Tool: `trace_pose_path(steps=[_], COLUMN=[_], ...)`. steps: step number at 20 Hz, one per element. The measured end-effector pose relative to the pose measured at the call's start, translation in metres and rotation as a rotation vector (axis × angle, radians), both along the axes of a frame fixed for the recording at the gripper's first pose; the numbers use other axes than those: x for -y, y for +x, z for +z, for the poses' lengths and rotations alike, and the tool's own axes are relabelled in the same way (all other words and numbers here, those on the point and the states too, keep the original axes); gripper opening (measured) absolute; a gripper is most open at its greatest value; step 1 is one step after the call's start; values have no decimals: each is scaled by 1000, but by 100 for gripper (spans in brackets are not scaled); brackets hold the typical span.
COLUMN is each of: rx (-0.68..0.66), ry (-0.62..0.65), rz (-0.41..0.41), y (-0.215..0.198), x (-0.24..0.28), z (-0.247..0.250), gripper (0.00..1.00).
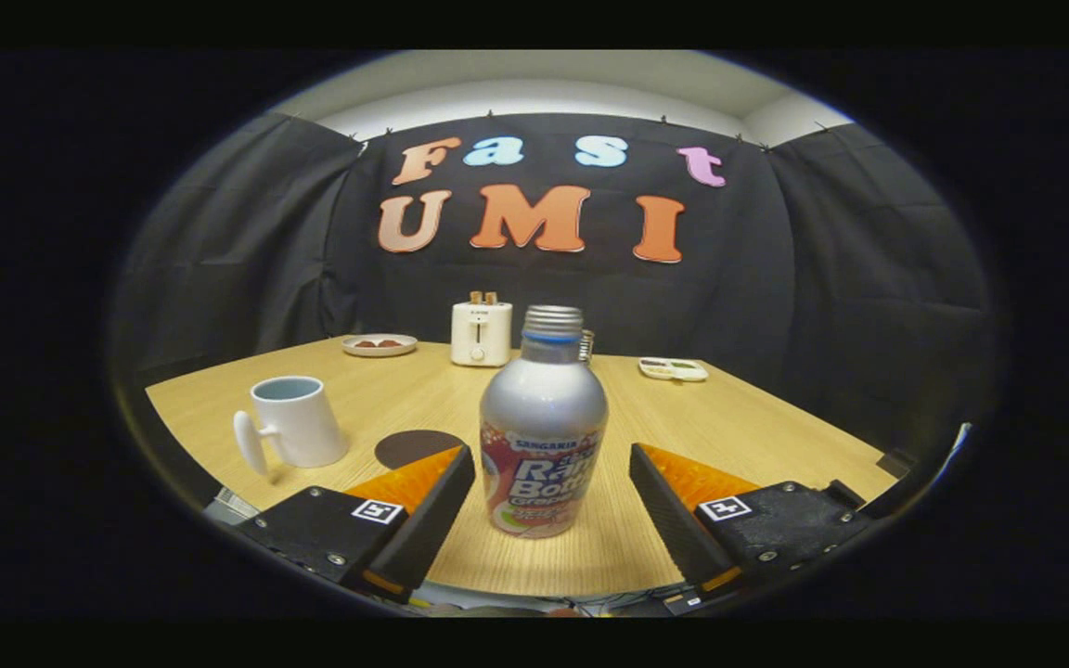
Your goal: Take the bottle from table, then pour the juice into the cup, finally place the bottle on the coaster
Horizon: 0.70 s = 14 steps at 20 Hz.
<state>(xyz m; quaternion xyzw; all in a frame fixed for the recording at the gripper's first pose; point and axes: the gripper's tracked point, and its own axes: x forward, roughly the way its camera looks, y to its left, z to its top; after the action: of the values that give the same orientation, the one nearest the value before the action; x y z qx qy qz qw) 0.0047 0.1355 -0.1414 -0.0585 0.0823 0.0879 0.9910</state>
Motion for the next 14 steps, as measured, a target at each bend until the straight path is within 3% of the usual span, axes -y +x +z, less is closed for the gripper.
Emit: trace_pose_path(steps=[5,8,14], rx=[-46,-56,-43], ry=[44,42,-7], rz=[14,26,19], y=[6,6,3], x=[-6,-11,-18], z=[-11,-10,2], gripper=[97,79,72])
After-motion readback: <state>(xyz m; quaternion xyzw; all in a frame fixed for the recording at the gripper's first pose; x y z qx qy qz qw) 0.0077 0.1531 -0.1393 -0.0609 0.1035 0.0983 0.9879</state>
